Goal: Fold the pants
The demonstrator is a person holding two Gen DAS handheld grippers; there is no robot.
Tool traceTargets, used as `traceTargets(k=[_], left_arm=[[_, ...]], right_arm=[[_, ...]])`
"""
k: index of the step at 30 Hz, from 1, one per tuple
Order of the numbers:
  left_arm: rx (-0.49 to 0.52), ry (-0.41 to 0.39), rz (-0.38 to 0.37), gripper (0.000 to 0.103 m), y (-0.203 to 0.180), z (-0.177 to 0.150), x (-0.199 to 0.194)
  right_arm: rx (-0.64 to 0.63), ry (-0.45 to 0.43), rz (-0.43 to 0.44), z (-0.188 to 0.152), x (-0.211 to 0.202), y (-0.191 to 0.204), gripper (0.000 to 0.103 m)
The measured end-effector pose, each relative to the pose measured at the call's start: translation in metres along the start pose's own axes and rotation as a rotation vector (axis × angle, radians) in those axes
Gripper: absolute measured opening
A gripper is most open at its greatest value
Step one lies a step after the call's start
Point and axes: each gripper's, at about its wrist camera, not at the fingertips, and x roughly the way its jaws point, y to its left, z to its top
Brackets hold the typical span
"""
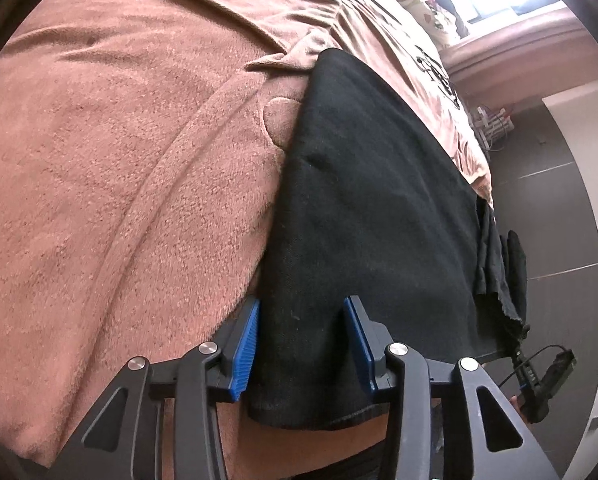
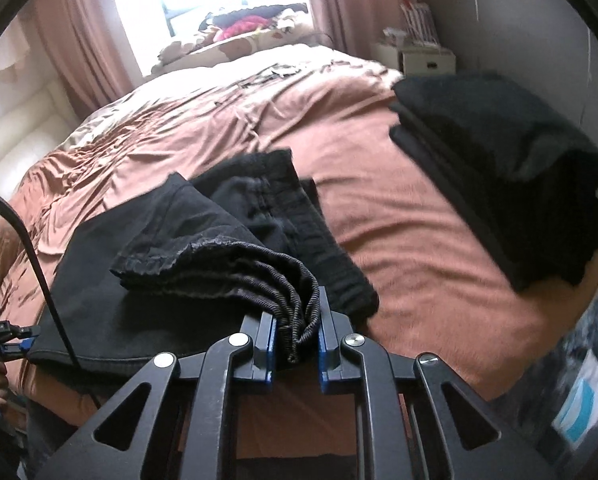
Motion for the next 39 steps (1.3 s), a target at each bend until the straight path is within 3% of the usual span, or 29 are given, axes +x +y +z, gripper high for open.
traceTargets(k=[4, 5, 13, 17, 25, 39], left_arm=[[-0.004, -0.012, 0.004, 0.044, -0.002, -0.001, 0.001], [0.0, -0.013, 0.009, 0.044, -0.002, 0.0, 0.001], [0.016, -0.029, 0.014, 0.044, -0.006, 0.003, 0.0], [0.02, -0.042, 0.001, 0.044, -0.003, 0.003, -0.003], [0.017, -0.066, -0.009, 0.044, 0.0, 0.011, -0.002], [0.013, -0.088, -0.024, 0.044, 0.0, 0.023, 0.002]], right_arm=[[0.035, 0.042, 0.014, 0.001, 0.007, -0.008, 0.013], [0.027, 0.036, 0.02, 0.003, 0.002, -0.008, 0.018], [-0.104, -0.015, -0.011, 0.007, -0.034, 0.009, 0.027], [-0.131, -0.058, 0.009, 0.002, -0.05, 0.015, 0.05], [-0.216, -0.043, 0.026, 0.001, -0.031, 0.044, 0.051], [-0.4, 0.057, 0.1, 0.018, 0.029, 0.119, 0.051]])
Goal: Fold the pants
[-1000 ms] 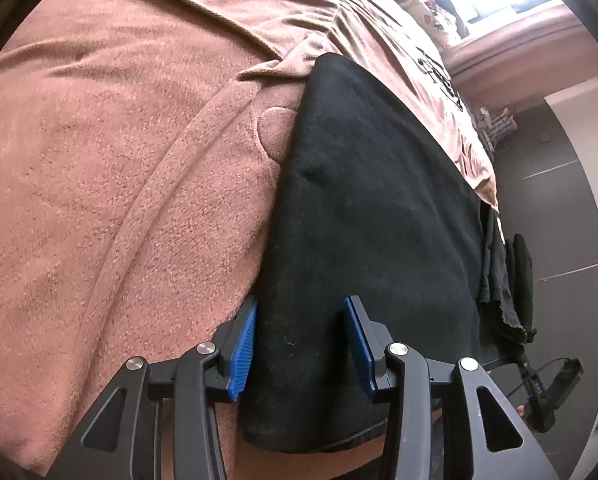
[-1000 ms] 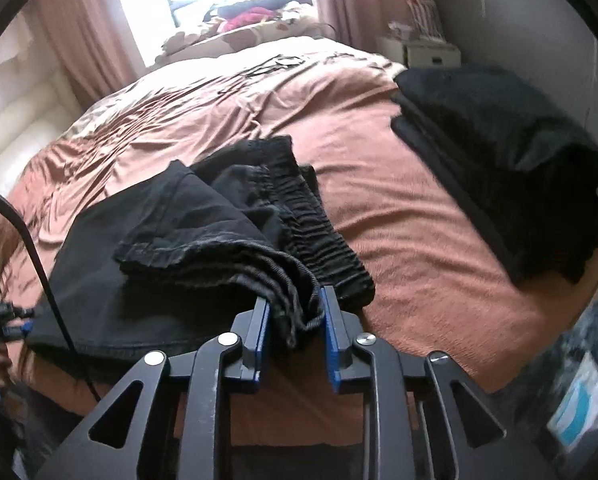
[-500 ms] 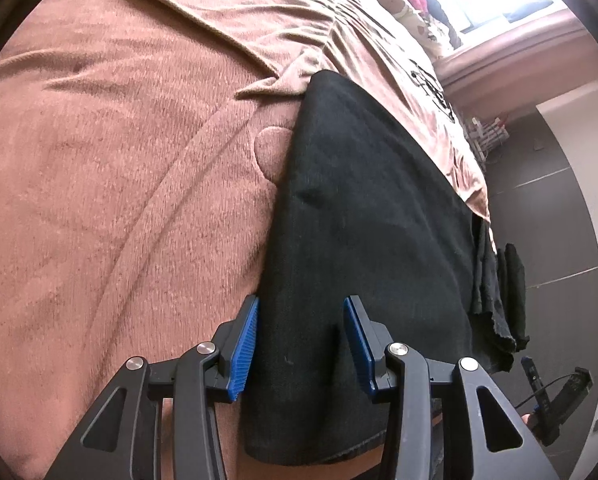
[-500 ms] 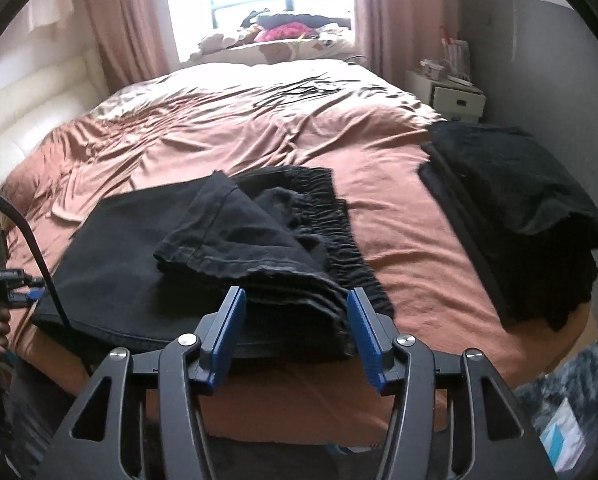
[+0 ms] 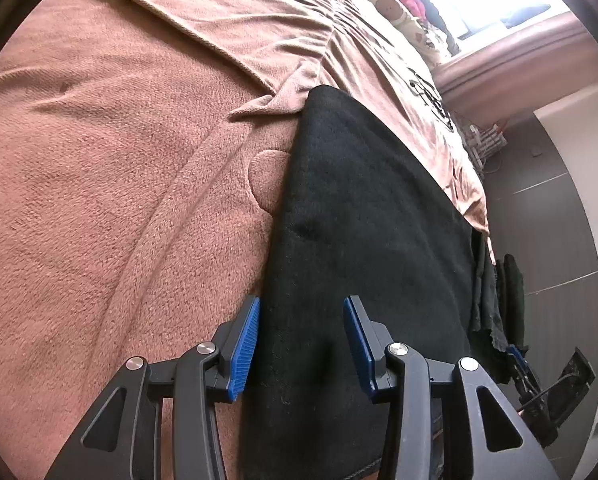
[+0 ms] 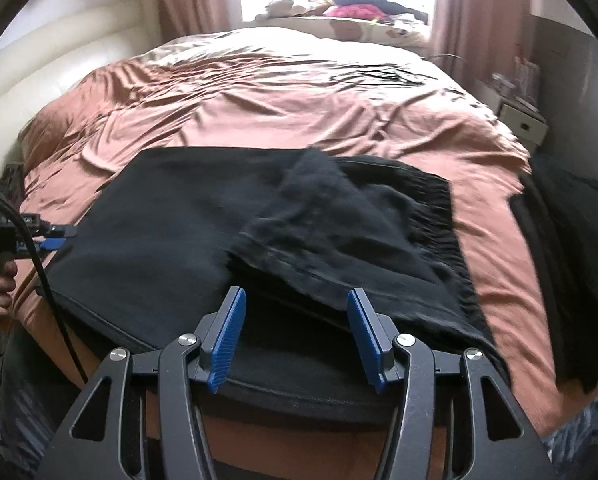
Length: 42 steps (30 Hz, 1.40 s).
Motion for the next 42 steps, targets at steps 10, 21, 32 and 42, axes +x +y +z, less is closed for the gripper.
traceTargets(k=[10, 21, 32, 42], left_arm=[[-0.025, -0.022, -0.003, 0.044, 0.008, 0.0, -0.01], [-0.041, -0.032, 0.005, 0.044, 0.013, -0.003, -0.017], [-0.041, -0.05, 0.011, 0.044, 0.01, -0.002, -0.024], [-0.056, -0.051, 0.015, 0.044, 0.014, -0.005, -0.027]], right_arm=[[-0.061, 0.057, 0.011, 0.021, 0.054, 0.018, 0.051], [-0.048, 0.048, 0.003, 0.038, 0.067, 0.015, 0.002], [0.027, -0.042, -0.039, 0.073, 0.024, -0.039, 0.0], [-0.049, 0.026, 0.053, 0.051, 0.033, -0.003, 0.002]])
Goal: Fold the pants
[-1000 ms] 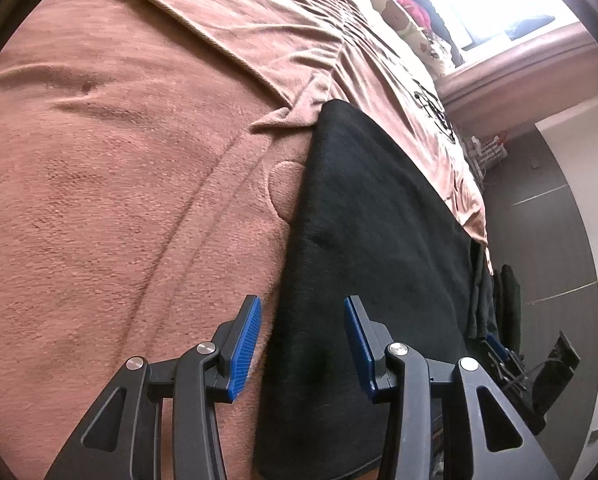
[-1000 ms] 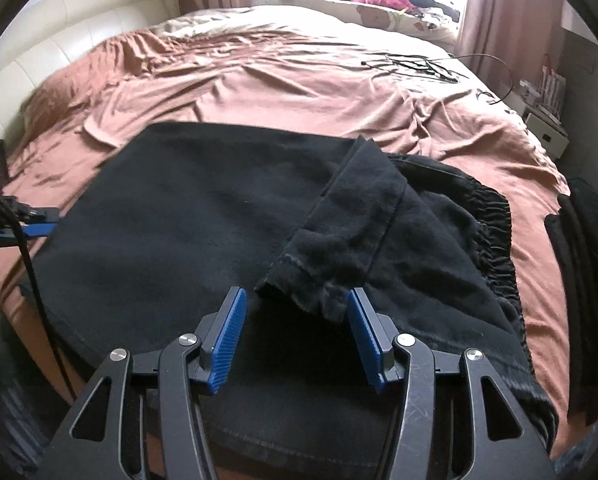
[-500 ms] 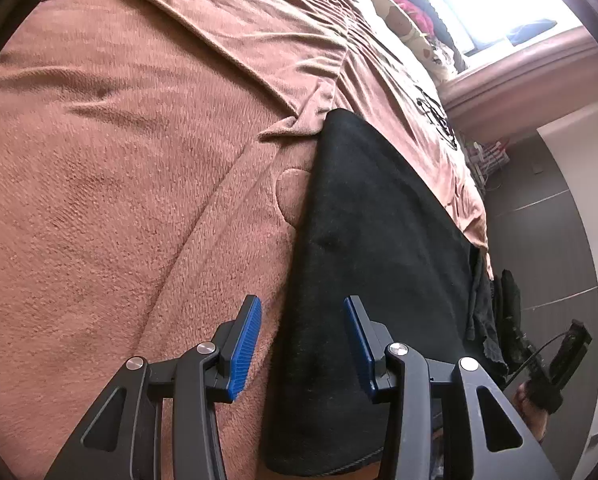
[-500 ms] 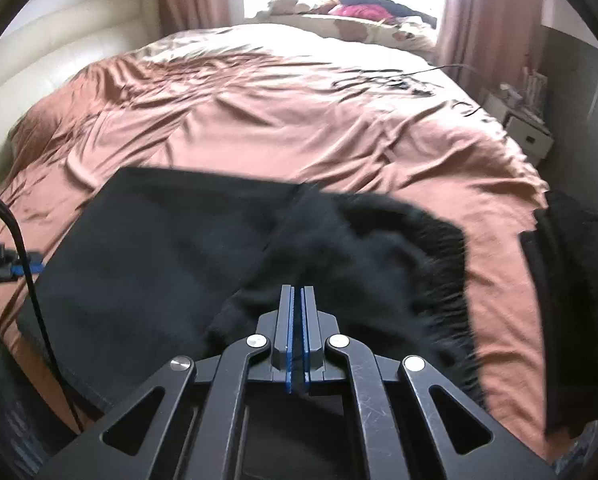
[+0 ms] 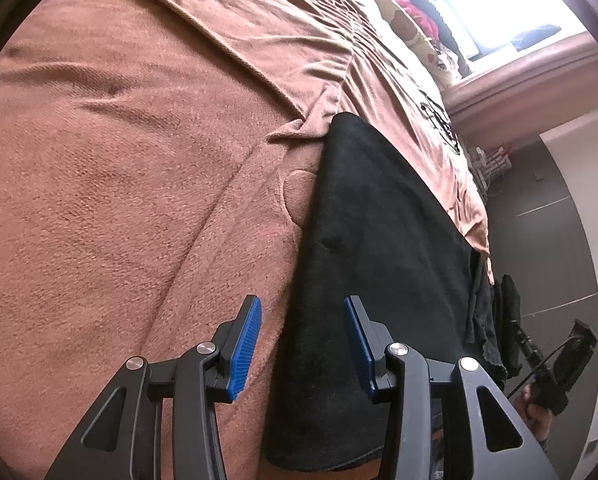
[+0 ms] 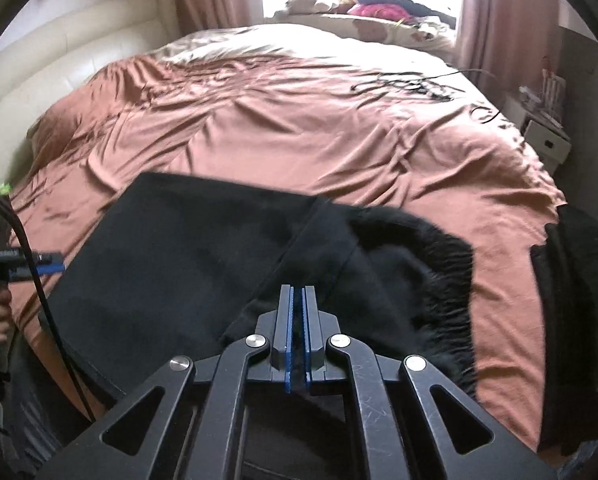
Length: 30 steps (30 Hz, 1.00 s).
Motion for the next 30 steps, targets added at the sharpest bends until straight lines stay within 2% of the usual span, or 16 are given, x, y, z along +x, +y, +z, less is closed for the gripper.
traceTargets(k=[1, 2, 4, 5, 6, 7, 11, 15, 16, 18, 20, 21, 22, 24, 30], left_arm=[[0.002, 0.0, 0.001, 0.045, 0.0, 0.0, -0.001], [0.003, -0.001, 0.001, 0.045, 0.001, 0.0, -0.003], [0.002, -0.007, 0.002, 0.046, 0.001, 0.001, -0.004], [0.001, -0.011, 0.002, 0.046, 0.002, 0.002, -0.005], [-0.002, -0.014, 0.002, 0.046, 0.002, 0.002, -0.006], [-0.004, -0.015, 0.002, 0.046, 0.002, 0.002, -0.006], [-0.016, -0.014, 0.003, 0.046, 0.005, 0.001, -0.004], [-0.022, -0.011, -0.002, 0.046, 0.008, -0.001, -0.003], [-0.024, -0.009, -0.001, 0.046, 0.009, -0.001, -0.002], [-0.027, -0.008, 0.0, 0.046, 0.011, -0.002, -0.002], [-0.026, -0.004, 0.003, 0.046, 0.011, -0.002, -0.001], [-0.027, -0.004, 0.003, 0.046, 0.012, -0.002, -0.001], [-0.028, -0.004, 0.002, 0.046, 0.012, -0.002, -0.001], [-0.029, -0.007, 0.001, 0.046, 0.012, -0.001, -0.002], [-0.027, -0.011, -0.003, 0.046, 0.01, 0.0, -0.002]], right_arm=[[-0.01, 0.009, 0.001, -0.003, 0.003, 0.004, 0.003], [-0.017, 0.016, 0.003, -0.006, 0.005, 0.007, 0.01], [-0.027, 0.025, 0.009, -0.008, 0.011, 0.01, 0.036], [-0.036, 0.021, 0.007, -0.007, 0.015, 0.012, 0.06], [-0.048, 0.006, -0.002, -0.009, 0.013, 0.015, 0.072], [-0.062, -0.009, -0.009, -0.011, 0.012, 0.018, 0.074], [-0.095, 0.017, -0.01, -0.015, 0.023, 0.027, 0.074], [-0.131, 0.048, -0.059, -0.017, 0.036, 0.033, 0.072], [-0.133, 0.057, -0.068, -0.017, 0.04, 0.033, 0.069], [-0.138, 0.076, -0.076, -0.016, 0.047, 0.037, 0.042], [-0.14, 0.092, -0.104, -0.013, 0.053, 0.038, 0.03], [-0.121, 0.095, -0.08, -0.01, 0.054, 0.034, 0.015], [-0.102, 0.092, -0.055, -0.007, 0.053, 0.033, 0.008], [-0.083, 0.076, -0.07, 0.001, 0.046, 0.029, 0.005], [-0.051, 0.013, -0.073, 0.024, 0.021, 0.005, 0.004]])
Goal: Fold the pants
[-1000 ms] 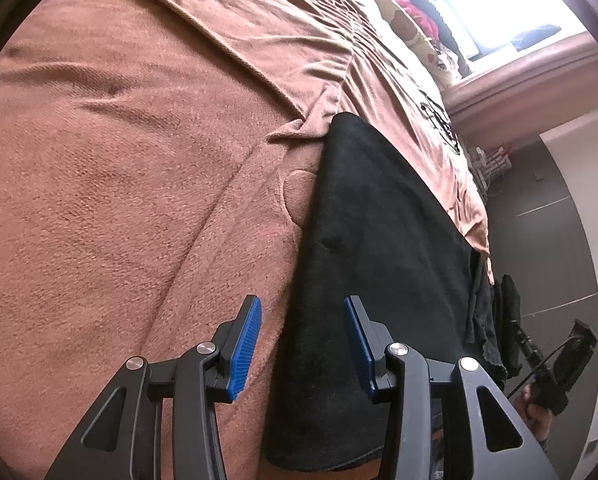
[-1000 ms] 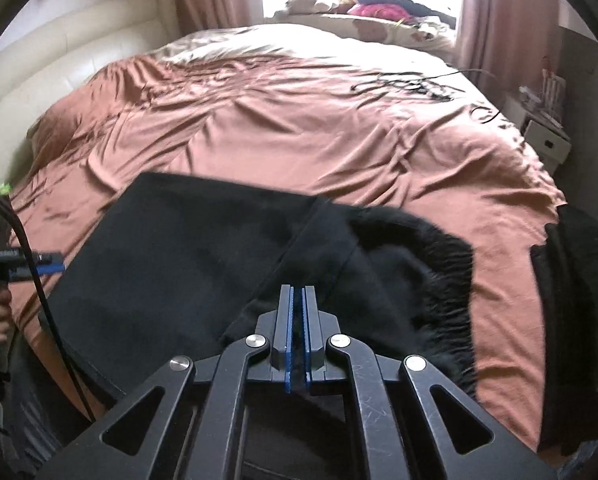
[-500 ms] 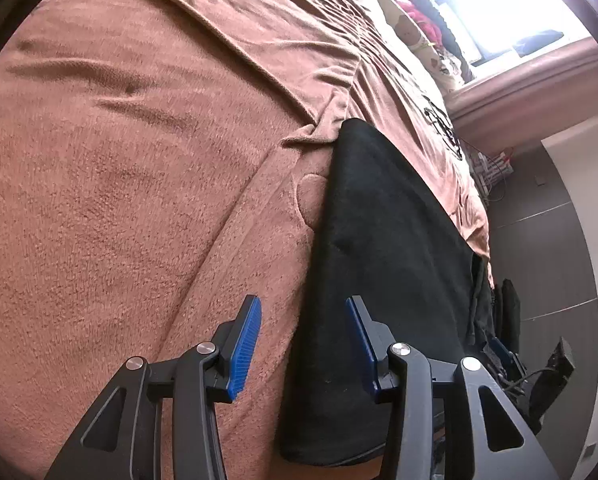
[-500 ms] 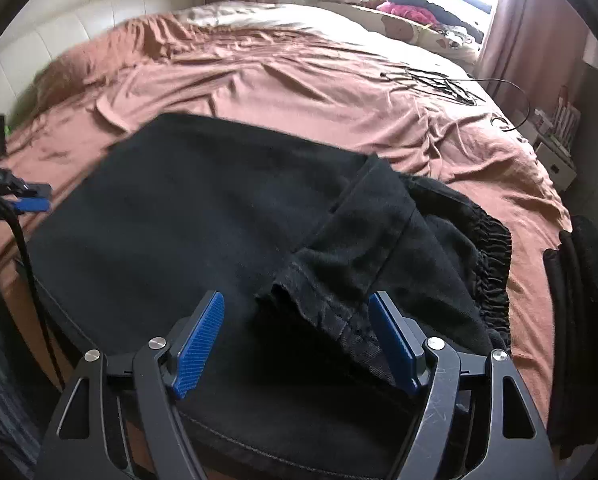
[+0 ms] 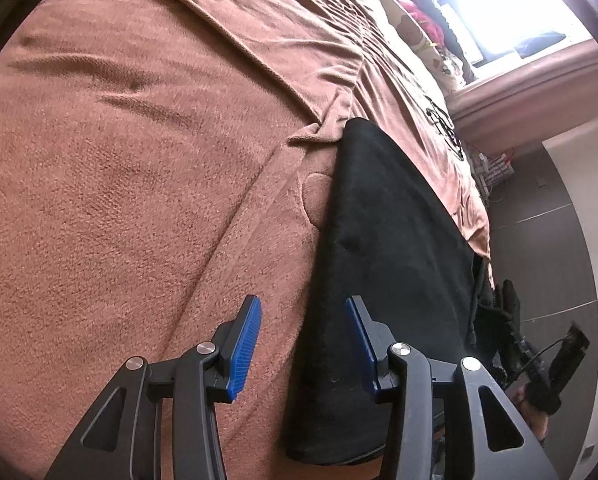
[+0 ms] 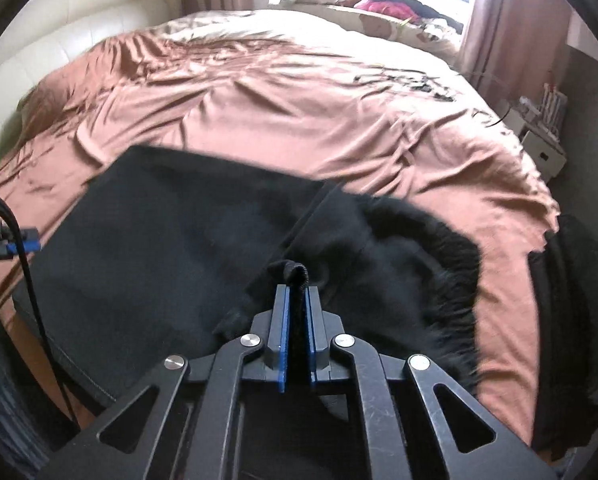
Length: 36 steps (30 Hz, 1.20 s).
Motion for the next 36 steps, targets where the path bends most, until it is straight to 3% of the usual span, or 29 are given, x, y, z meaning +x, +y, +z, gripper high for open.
traceTargets(k=[9, 18, 22, 25, 27, 29, 36], left_arm=[[-0.002, -0.007, 0.001, 0.046, -0.001, 0.001, 0.001], [0.002, -0.002, 0.009, 0.046, -0.004, 0.0, 0.003], [0.009, -0.004, 0.008, 0.046, -0.006, 0.0, 0.004], [0.007, -0.002, 0.008, 0.046, -0.008, 0.0, 0.005], [0.009, -0.002, 0.007, 0.046, -0.009, 0.001, 0.005], [0.013, -0.003, 0.006, 0.046, -0.01, 0.0, 0.004], [0.016, -0.009, 0.002, 0.046, -0.012, 0.0, 0.0]], right_arm=[[0.084, -0.069, -0.054, 0.021, -0.036, -0.056, 0.004], [0.199, -0.071, -0.137, 0.036, -0.032, -0.109, 0.004], [0.255, -0.05, -0.091, 0.031, -0.033, -0.112, 0.005], [0.235, -0.035, -0.052, 0.024, -0.033, -0.103, 0.018], [0.208, -0.034, -0.047, 0.017, -0.036, -0.096, 0.052], [0.171, -0.052, -0.055, 0.007, -0.04, -0.078, 0.066], [0.089, -0.04, 0.003, -0.015, -0.043, -0.044, 0.066]])
